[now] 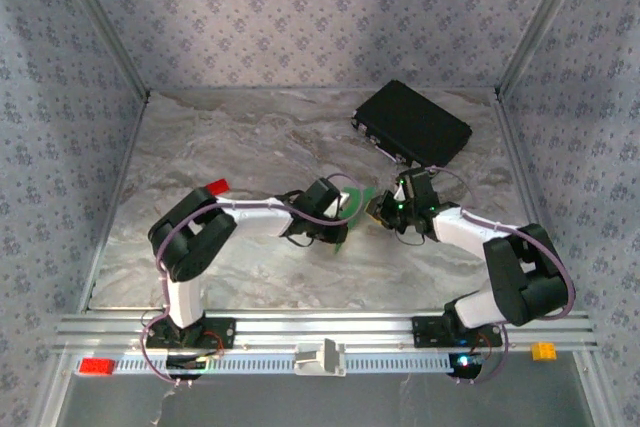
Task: Fold a paper plane with a square sheet of paper (pick it up from the middle)
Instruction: Fold the wing for the fifth time at the center of the table.
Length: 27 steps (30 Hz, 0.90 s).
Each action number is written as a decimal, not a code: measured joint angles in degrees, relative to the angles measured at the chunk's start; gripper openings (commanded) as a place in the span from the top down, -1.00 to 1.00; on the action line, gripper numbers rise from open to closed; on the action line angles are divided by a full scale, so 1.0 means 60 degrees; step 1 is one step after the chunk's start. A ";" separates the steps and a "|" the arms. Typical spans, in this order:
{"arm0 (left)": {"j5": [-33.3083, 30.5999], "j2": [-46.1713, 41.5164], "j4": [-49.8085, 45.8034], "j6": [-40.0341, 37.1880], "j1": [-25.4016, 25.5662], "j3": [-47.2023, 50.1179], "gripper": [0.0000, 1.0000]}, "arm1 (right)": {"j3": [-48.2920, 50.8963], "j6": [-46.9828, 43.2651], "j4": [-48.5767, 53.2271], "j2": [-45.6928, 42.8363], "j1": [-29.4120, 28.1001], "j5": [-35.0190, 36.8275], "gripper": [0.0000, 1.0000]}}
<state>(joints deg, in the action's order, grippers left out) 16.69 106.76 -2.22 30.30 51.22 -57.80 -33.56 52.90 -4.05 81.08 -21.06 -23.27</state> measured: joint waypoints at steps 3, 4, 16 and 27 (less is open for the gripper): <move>0.0495 0.0131 0.0215 0.0047 -0.0157 0.0004 1.00 | 0.0000 -0.0251 -0.0226 0.0004 -0.0015 -0.0076 0.64; 0.0656 0.0168 0.0288 0.0069 -0.0211 0.0004 1.00 | 0.0000 -0.0331 -0.0270 0.0015 -0.0015 -0.0146 0.65; 0.1807 0.0284 0.1894 0.0721 -0.0576 0.0754 1.00 | -0.0007 -0.0732 -0.1508 0.1286 -0.0098 -0.1541 0.70; 0.2153 0.0280 0.3191 0.1457 -0.0736 0.1377 1.00 | -0.0375 -0.0790 -0.2040 0.2113 -0.0095 -0.2113 0.70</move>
<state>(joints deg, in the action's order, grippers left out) 29.61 108.44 16.93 39.05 46.81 -49.54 -35.81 48.16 -16.29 93.76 -21.63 -35.94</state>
